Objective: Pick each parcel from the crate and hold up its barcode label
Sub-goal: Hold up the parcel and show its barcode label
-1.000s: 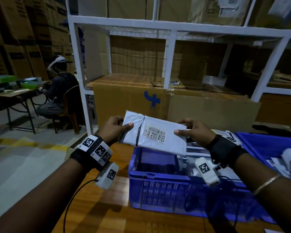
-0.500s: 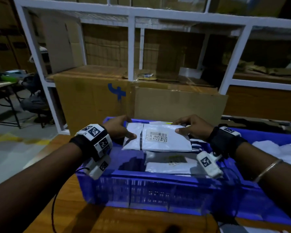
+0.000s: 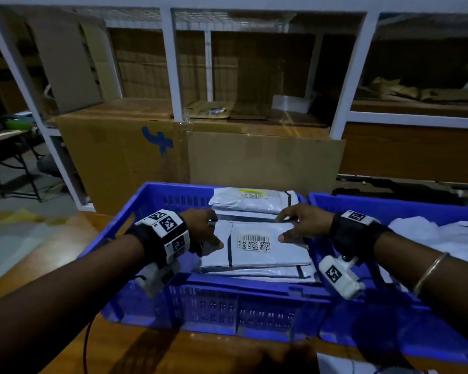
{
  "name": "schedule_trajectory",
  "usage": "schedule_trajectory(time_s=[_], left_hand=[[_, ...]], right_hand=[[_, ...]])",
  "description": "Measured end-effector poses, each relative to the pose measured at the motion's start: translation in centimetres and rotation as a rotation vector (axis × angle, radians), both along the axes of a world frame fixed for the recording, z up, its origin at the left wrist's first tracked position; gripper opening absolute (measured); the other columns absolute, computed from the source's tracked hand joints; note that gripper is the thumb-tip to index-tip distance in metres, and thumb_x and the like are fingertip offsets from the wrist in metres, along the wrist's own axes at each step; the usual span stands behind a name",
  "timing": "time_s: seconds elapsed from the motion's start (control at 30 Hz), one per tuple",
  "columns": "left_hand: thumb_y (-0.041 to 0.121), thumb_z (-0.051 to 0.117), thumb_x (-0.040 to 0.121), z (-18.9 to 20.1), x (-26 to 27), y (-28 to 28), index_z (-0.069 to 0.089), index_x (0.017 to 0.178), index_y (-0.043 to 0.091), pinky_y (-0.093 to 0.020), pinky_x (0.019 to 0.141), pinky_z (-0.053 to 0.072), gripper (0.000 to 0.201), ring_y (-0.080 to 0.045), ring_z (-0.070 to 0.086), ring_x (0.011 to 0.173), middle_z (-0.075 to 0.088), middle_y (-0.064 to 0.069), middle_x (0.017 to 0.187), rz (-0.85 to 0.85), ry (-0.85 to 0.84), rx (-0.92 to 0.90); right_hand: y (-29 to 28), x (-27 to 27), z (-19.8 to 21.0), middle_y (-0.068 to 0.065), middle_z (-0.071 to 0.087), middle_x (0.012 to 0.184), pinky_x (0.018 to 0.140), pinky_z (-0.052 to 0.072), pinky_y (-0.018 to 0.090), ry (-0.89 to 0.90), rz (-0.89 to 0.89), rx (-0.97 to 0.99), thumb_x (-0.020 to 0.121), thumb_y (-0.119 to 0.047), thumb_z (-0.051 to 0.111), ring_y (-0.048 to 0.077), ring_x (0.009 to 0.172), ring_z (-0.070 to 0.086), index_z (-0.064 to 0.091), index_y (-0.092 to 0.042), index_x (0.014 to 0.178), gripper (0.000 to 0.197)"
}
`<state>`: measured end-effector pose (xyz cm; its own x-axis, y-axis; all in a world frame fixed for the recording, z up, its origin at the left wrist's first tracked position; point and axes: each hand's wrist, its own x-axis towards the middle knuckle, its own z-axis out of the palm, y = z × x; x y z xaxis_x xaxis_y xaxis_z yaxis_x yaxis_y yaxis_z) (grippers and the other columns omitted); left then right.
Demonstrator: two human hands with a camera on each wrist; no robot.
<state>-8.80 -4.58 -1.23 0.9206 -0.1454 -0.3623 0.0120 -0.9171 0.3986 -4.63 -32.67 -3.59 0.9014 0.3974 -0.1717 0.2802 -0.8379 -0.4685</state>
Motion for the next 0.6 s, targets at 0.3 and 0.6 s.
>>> schedule_trajectory(time_s=[0.3,0.6], left_hand=[[0.028,0.073,0.084,0.4,-0.6,-1.3,0.051,0.13,0.019,-0.011,0.036,0.041,0.052,-0.024,0.071,0.074,0.07,-0.011,0.107,-0.076,-0.052,0.206],[0.014,0.07,0.086,0.3,-1.3,-2.6,0.073,0.102,0.017,-0.011,0.037,0.038,0.016,-0.01,0.064,0.059,0.073,-0.005,0.094,-0.165,0.044,0.125]], right_hand=[[0.1,-0.7,0.0,-0.002,0.062,0.105,0.077,0.045,0.023,0.043,0.174,-0.289,0.074,-0.045,0.082,0.016,0.096,0.058,0.066,-0.018,0.113,0.05],[1.1,-1.6,0.7,-0.004,0.059,0.107,0.083,0.045,0.025,-0.086,0.38,-0.338,0.072,-0.044,0.083,0.013,0.097,0.056,0.065,-0.026,0.117,0.051]])
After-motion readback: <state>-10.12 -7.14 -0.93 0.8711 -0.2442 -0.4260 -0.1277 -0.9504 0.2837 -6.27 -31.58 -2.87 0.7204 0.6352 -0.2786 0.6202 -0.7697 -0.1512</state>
